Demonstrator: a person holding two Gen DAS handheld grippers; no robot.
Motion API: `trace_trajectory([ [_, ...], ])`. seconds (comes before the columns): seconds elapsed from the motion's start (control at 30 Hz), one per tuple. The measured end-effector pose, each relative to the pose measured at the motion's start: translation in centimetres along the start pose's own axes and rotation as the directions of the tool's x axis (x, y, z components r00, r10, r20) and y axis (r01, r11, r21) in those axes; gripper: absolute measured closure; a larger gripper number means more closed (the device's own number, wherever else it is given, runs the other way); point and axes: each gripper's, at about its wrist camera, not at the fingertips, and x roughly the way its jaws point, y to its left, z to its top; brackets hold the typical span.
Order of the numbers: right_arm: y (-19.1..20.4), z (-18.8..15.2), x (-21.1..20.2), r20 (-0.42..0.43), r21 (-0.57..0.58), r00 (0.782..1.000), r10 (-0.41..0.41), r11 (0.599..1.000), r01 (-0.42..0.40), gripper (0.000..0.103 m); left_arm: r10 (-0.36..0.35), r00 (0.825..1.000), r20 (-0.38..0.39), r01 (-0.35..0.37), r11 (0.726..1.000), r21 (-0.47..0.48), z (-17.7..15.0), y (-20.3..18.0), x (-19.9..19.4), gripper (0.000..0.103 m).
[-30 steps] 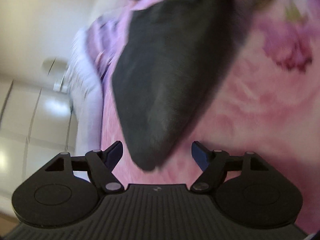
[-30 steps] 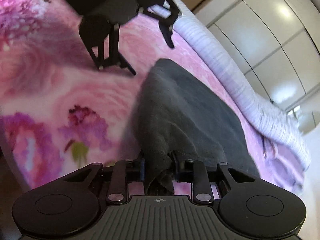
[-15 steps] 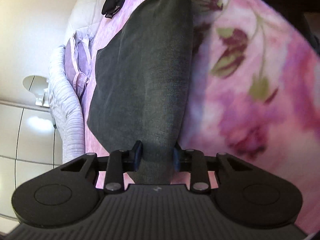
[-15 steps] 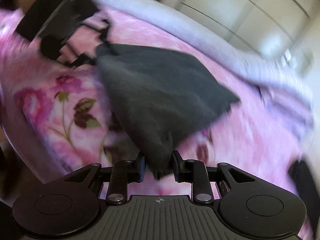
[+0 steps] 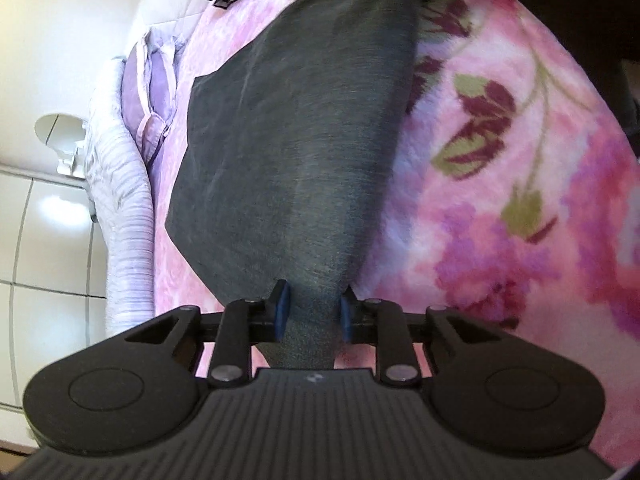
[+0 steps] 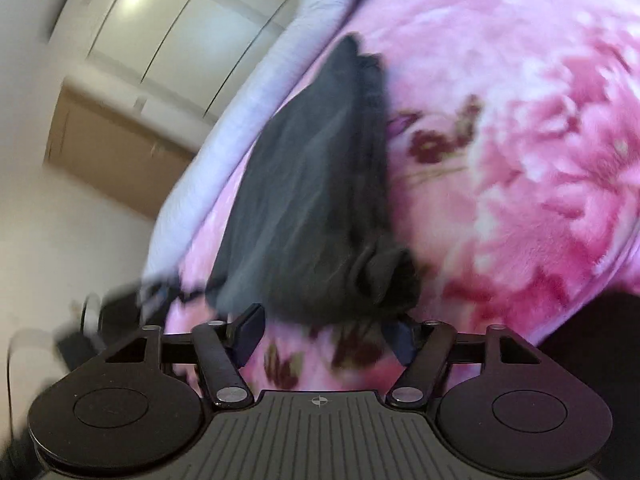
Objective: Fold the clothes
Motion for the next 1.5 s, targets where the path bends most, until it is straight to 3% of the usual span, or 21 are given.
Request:
trace_trajectory([
  [0.1, -0.5, 1.9, -1.0, 0.060, 0.032, 0.998, -0.007, 0.999, 0.005, 0.085, -0.018, 0.999, 0.031, 0.018, 1.000, 0.003, 1.7, -1.1, -1.7, 0.091],
  [0.2, -0.8, 5.1, -3.2, 0.126, -0.042, 0.991, -0.050, 0.998, 0.056, 0.086, -0.047, 0.994, 0.101, 0.048, 0.999, -0.011, 5.1, -2.0, -3.3, 0.093],
  [0.37, -4.0, 12.2, -4.7, 0.229, -0.032, 0.963, -0.140, 0.988, 0.151, 0.086, -0.089, 0.965, 0.245, 0.118, 0.987, -0.105, 12.8, -1.1, -3.0, 0.093],
  [0.47, -5.8, 13.8, -4.4, 0.248, -0.001, 0.954, -0.169, 0.985, 0.175, 0.085, -0.120, 0.948, 0.294, 0.172, 0.972, -0.159, 14.2, -0.1, -2.5, 0.091],
  [0.53, -6.1, 13.3, -4.4, 0.256, 0.019, 0.950, -0.179, 0.983, 0.180, 0.082, -0.138, 0.936, 0.323, 0.212, 0.956, -0.203, 13.0, 0.8, -3.2, 0.089],
  [0.63, -4.7, 11.1, -5.0, 0.288, -0.020, 0.933, -0.217, 0.972, 0.233, 0.063, -0.141, 0.918, 0.371, 0.257, 0.923, -0.286, 9.6, 2.6, -4.7, 0.072],
  [0.7, -4.1, 8.8, -5.5, 0.283, -0.049, 0.938, -0.202, 0.973, 0.225, 0.058, -0.089, 0.927, 0.364, 0.216, 0.921, -0.325, 6.6, 3.2, -5.7, 0.070],
  [0.83, -2.8, 4.5, -4.7, 0.244, -0.054, 0.960, -0.135, 0.987, 0.152, 0.041, 0.005, 0.967, 0.254, 0.091, 0.927, -0.363, 1.2, 5.7, -4.0, 0.069],
  [0.93, -2.8, 3.1, -3.4, 0.258, 0.033, 0.959, -0.116, 0.993, 0.112, 0.037, 0.054, 0.980, 0.190, 0.013, 0.943, -0.331, -0.5, 7.4, -1.4, 0.064],
  [1.03, -3.3, 3.3, -2.5, 0.318, 0.129, 0.936, -0.149, 0.985, 0.113, 0.037, 0.101, 0.977, 0.187, -0.051, 0.966, -0.254, -1.0, 8.6, 0.8, 0.054],
  [1.1, -3.7, 3.8, -2.3, 0.367, 0.184, 0.913, -0.179, 0.976, 0.118, 0.038, 0.112, 0.974, 0.195, -0.069, 0.975, -0.211, -1.1, 9.1, 2.3, 0.053],
  [1.17, -4.2, 4.7, -2.2, 0.399, 0.224, 0.894, -0.206, 0.967, 0.123, 0.060, 0.091, 0.976, 0.196, -0.053, 0.980, -0.194, -1.2, 9.7, 4.1, 0.050],
  [1.23, -4.9, 6.7, -2.0, 0.373, 0.231, 0.906, -0.200, 0.966, 0.119, 0.086, 0.056, 0.981, 0.188, -0.019, 0.981, -0.194, -1.1, 10.1, 5.7, 0.050],
  [1.3, -5.7, 8.8, -1.9, 0.350, 0.232, 0.916, -0.195, 0.966, 0.117, 0.090, 0.019, 0.980, 0.199, 0.024, 0.977, -0.212, -1.2, 10.2, 6.6, 0.051],
  [1.4, -6.6, 13.4, -2.4, 0.363, 0.173, 0.904, -0.225, 0.970, 0.171, 0.092, -0.016, 0.966, 0.257, 0.083, 0.965, -0.250, -1.1, 10.0, 5.9, 0.051],
  [1.5, -8.3, 17.9, -1.5, 0.324, 0.150, 0.912, -0.252, 0.965, 0.214, 0.092, -0.021, 0.965, 0.260, 0.077, 0.975, -0.208, -0.6, 8.8, 5.8, 0.050],
])
